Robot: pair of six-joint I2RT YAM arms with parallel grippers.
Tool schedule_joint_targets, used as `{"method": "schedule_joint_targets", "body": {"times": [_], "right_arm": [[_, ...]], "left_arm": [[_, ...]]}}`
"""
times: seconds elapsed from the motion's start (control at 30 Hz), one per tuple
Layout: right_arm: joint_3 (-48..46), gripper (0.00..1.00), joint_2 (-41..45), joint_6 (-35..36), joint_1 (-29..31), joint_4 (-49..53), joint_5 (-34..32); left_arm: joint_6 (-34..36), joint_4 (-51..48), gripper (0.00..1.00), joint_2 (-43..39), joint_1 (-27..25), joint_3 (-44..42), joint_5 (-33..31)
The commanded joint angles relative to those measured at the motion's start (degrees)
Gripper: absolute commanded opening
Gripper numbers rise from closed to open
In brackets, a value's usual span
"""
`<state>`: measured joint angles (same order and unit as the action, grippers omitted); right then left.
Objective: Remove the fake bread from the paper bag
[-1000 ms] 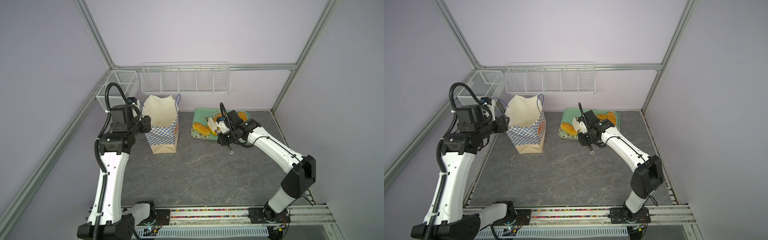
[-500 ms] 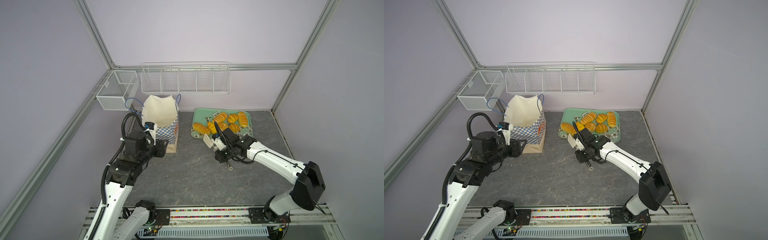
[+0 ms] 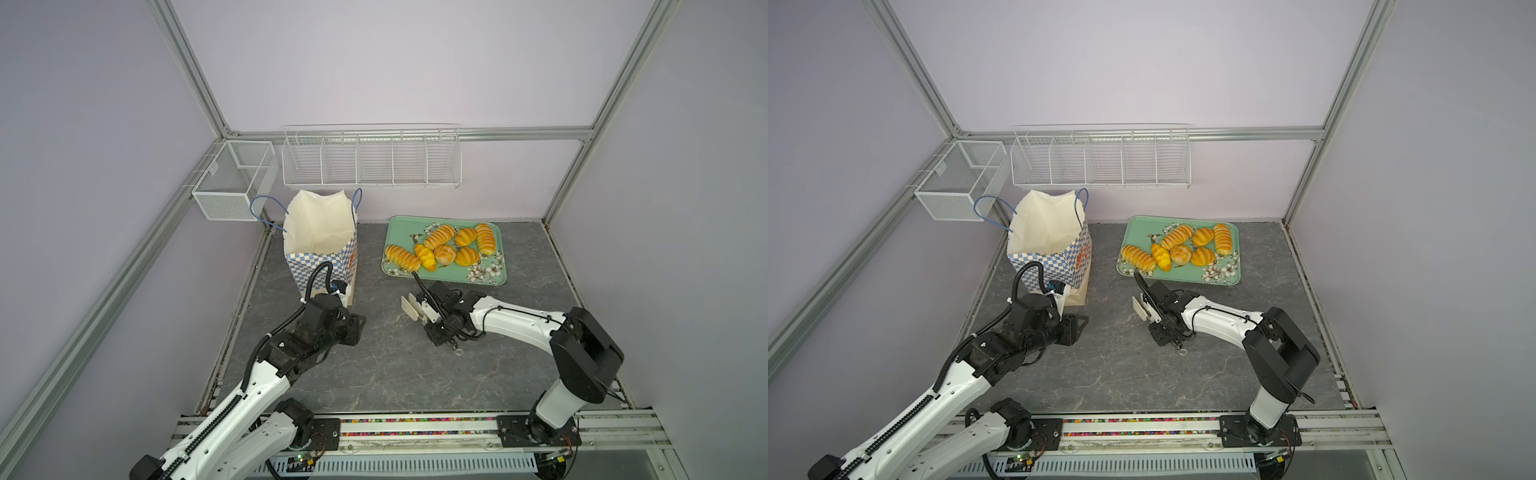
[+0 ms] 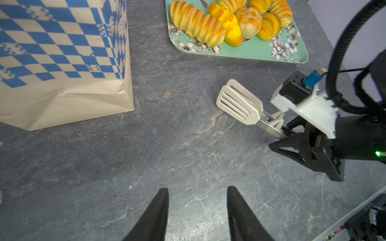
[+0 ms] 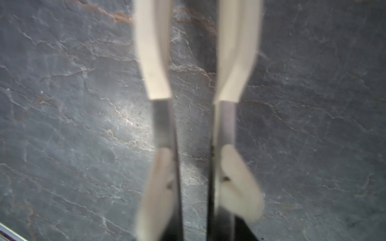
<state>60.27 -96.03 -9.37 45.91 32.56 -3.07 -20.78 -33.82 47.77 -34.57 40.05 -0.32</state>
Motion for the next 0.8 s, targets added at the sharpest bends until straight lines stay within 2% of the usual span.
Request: {"method": "schedule_joint_targets", "body": {"times": [0.0,0.2,0.53,0.77], "right_arm": [[-1.0,0.44,1.2,1.9,0.2,-2.1,-1.6],[-2.2,0.52,2.4,1.9,0.2,-1.0,-1.5],[-3.1,0.56,4.3,2.2,0.3,-0.7,-2.2],[-3.2,0.65,4.8,2.6,0.2,-0.5,-1.9]], "left_arm": [[-1.8,1.7,0.48,-0.4,-0.3,-1.9,-4.0],[-2.0,1.4,0.52,-4.2,-0.2,-3.9,-8.9],[-0.3,-3.1,0.56,-11.2,-0.2,-3.2,-16.3],[0.6,-6.1,0.59,-13.5,-0.2,-2.3,-19.5]]}}
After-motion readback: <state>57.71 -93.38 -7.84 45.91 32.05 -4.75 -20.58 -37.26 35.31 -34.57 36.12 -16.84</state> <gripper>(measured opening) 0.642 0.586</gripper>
